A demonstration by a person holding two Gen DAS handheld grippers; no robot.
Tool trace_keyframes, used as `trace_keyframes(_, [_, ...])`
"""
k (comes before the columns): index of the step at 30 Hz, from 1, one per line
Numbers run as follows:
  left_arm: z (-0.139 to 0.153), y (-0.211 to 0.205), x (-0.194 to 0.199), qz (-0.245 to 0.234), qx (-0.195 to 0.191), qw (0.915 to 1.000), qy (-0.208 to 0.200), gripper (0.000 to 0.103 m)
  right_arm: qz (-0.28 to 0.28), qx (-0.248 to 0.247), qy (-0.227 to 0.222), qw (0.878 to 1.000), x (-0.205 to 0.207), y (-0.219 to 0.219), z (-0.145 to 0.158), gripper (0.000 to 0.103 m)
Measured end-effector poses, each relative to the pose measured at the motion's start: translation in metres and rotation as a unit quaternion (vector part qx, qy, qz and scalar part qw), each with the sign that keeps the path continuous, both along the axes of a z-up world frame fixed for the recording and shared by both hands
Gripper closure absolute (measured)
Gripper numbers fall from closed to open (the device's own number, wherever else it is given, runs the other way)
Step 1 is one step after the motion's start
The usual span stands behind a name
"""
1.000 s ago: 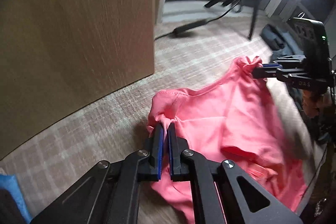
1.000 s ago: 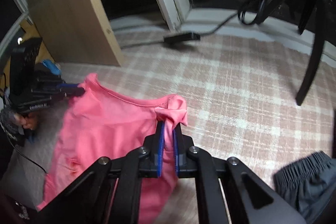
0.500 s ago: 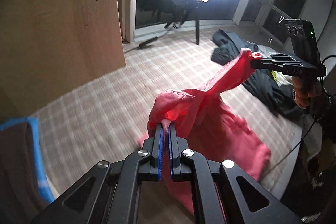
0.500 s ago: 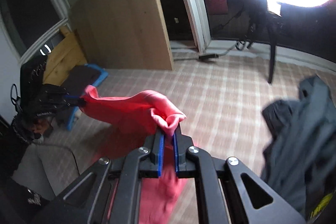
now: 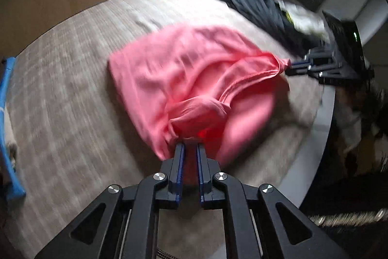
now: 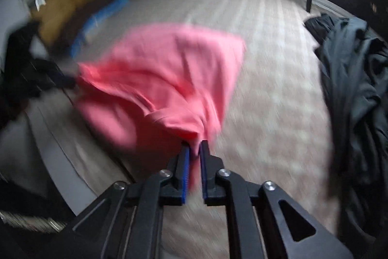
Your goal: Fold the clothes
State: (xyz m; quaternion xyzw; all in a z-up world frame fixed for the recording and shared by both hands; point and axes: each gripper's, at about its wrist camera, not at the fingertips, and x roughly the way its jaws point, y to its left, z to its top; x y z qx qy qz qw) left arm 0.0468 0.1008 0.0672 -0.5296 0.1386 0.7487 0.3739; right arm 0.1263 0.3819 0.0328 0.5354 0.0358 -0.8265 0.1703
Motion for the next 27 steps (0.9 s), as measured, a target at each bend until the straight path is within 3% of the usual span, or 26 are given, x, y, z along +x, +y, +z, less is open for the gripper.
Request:
trace_keyframes(3, [0.006, -0.013, 0.016, 0.009, -0.003, 0.9999, -0.007, 0.086, -0.020, -0.008, 0.000, 1.000, 0.019, 0.016, 0.010, 0.082])
trace_keyframes(5, [0.003, -0.015, 0.018, 0.020, 0.001, 0.9997, -0.012, 0.080, -0.038, -0.026, 0.007, 0.999, 0.024, 0.025, 0.017, 0.059])
trace_keyframes(12, [-0.024, -0.001, 0.017, 0.032, -0.007, 0.9989, -0.034, 0.078, -0.010, -0.054, -0.014, 0.998, 0.018, -0.005, 0.001, 0.059])
trace_keyframes(15, [-0.024, -0.006, 0.007, 0.061, 0.026, 0.9966, -0.049, 0.078, -0.007, -0.079, -0.019, 0.997, 0.021, -0.015, -0.003, 0.059])
trace_keyframes(17, [-0.024, -0.008, 0.007, 0.057, 0.020, 0.9963, -0.061, 0.078, -0.008, -0.075, -0.016, 0.997, 0.021, -0.014, 0.001, 0.059])
trace_keyframes(20, [-0.006, -0.008, 0.015, 0.044, -0.013, 0.9987, -0.023, 0.080, -0.010, -0.061, -0.010, 0.998, 0.022, -0.010, 0.009, 0.066])
trace_keyframes(24, [0.026, 0.009, 0.021, 0.007, -0.006, 0.9990, 0.044, 0.072, -0.011, -0.047, 0.006, 0.999, 0.016, -0.006, 0.020, 0.065])
trace_keyframes(27, [0.020, 0.032, 0.021, -0.040, -0.020, 0.9972, 0.060, 0.072, 0.006, -0.041, 0.016, 0.999, 0.008, -0.009, 0.024, 0.065])
